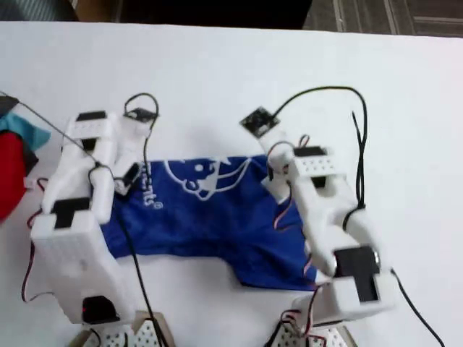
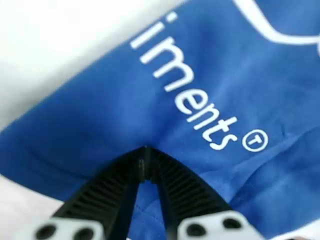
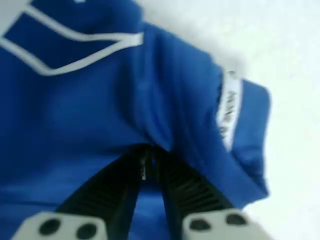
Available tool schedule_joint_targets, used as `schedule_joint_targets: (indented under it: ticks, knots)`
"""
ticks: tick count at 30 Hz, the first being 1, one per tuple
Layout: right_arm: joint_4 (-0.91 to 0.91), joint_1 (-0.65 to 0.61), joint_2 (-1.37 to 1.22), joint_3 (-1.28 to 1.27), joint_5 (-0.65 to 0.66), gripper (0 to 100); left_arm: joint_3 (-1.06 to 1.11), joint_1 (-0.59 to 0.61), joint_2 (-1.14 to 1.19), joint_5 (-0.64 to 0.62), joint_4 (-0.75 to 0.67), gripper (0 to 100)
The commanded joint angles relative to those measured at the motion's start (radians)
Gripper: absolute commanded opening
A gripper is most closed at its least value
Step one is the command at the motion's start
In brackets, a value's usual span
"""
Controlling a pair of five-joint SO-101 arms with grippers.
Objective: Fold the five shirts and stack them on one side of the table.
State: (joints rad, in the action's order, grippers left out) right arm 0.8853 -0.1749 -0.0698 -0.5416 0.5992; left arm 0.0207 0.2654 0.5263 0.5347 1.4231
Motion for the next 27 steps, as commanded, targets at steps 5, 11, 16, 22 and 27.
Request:
schedule_joint_targets:
  ticks: [5,11,16,22,27]
  knots:
    - [0.004,0.084,-0.260,0.311,-0.002,2.2,-0.651,0.032,0.331,-0.005,0.273,3]
    - [0.096,0.081,-0.443,0.582,-0.003,2.2,-1.043,0.015,0.549,-0.029,0.362,3]
    - [0.171,0.081,-0.564,0.838,-0.005,2.2,-1.170,-0.018,0.634,-0.031,0.358,3]
    - [0.374,0.079,-0.642,1.060,-0.005,2.2,-1.288,-0.032,0.638,-0.028,0.364,3]
    - [0.522,0.082,-0.642,1.155,0.002,2.2,-1.253,-0.028,0.638,-0.026,0.365,3]
